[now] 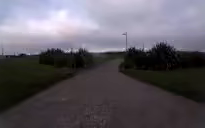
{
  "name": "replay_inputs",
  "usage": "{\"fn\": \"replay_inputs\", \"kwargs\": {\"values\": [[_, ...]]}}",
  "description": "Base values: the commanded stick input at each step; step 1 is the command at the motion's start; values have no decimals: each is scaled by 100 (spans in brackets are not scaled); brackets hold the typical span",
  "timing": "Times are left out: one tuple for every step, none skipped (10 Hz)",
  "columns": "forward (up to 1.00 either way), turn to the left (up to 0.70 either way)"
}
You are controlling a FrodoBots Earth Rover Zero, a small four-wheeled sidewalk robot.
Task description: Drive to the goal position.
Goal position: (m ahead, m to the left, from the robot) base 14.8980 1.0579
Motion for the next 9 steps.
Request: {"fn": "replay_inputs", "kwargs": {"values": [[85,-24],[85,-16],[85,-9],[85,-1],[85,0],[85,0],[85,0],[85,0],[85,0]]}}
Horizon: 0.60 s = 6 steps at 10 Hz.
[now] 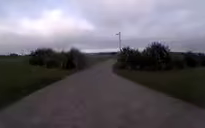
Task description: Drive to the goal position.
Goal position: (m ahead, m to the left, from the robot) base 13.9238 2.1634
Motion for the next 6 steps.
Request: {"fn": "replay_inputs", "kwargs": {"values": [[85,0],[85,0],[85,0],[85,0],[85,0],[85,0]]}}
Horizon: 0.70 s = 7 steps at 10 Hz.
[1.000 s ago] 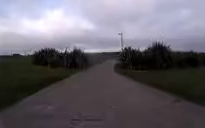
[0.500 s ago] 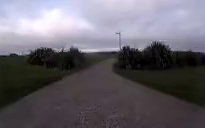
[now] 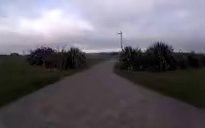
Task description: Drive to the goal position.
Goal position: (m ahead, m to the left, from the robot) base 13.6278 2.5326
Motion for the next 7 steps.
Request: {"fn": "replay_inputs", "kwargs": {"values": [[85,0],[85,0],[85,0],[85,0],[85,0],[85,0],[85,0]]}}
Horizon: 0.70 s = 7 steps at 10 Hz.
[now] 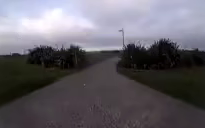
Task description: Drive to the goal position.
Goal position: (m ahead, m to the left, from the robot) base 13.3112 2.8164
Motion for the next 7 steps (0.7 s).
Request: {"fn": "replay_inputs", "kwargs": {"values": [[85,0],[85,0],[85,0],[85,0],[85,0],[85,0],[85,-10]]}}
